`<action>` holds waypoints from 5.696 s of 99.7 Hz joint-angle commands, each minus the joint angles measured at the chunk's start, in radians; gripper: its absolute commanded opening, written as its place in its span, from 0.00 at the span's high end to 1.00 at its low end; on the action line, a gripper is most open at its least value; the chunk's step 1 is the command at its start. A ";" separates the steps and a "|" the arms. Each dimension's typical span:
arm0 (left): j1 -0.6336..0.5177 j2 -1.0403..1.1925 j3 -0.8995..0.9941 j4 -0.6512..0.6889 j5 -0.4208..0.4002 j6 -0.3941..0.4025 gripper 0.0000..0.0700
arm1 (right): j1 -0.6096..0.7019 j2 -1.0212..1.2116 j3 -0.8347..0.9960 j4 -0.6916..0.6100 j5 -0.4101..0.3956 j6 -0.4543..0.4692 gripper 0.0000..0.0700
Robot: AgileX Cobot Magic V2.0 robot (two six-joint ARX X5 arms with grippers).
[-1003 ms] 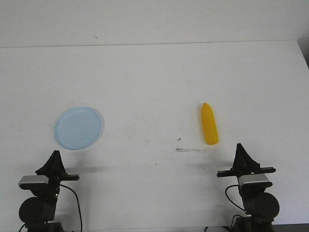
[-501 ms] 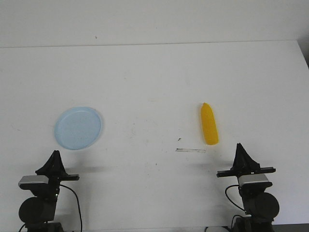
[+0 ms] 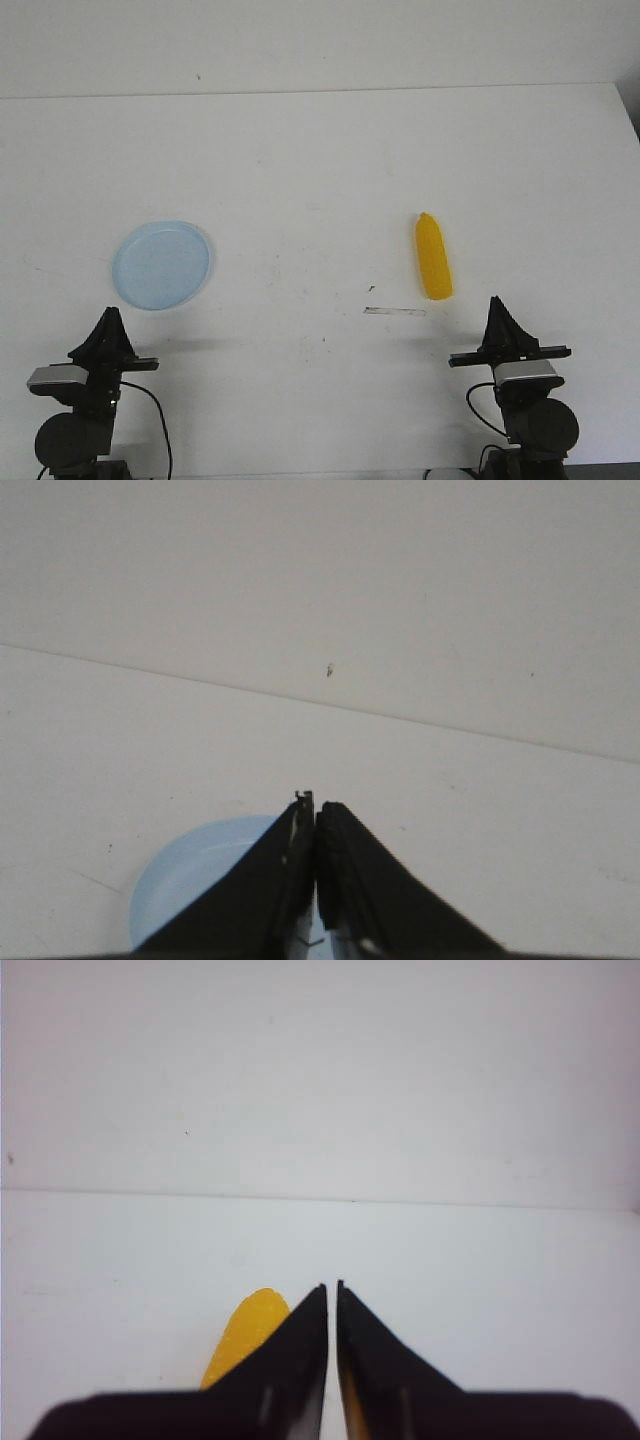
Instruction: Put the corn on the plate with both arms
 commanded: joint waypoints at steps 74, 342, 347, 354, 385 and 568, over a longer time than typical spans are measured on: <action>0.002 0.731 0.595 -0.328 -0.004 0.145 1.00 | 0.001 0.000 -0.001 0.013 0.000 0.010 0.98; 0.277 1.569 0.969 -0.690 0.272 -0.087 1.00 | 0.001 0.000 -0.001 0.013 0.001 0.010 0.98; 0.277 1.561 0.969 -0.694 0.283 -0.091 1.00 | 0.001 0.000 -0.001 0.013 0.000 0.010 0.98; 0.272 1.537 0.969 -0.695 0.325 -0.095 1.00 | 0.001 0.000 -0.001 0.013 0.000 0.010 0.98; 0.187 1.394 0.969 -0.679 0.402 -0.158 1.00 | 0.001 0.000 -0.001 0.013 0.001 0.010 0.98; -0.369 1.350 0.944 -0.453 0.237 -0.125 0.86 | 0.001 0.000 -0.001 0.013 0.000 0.010 0.98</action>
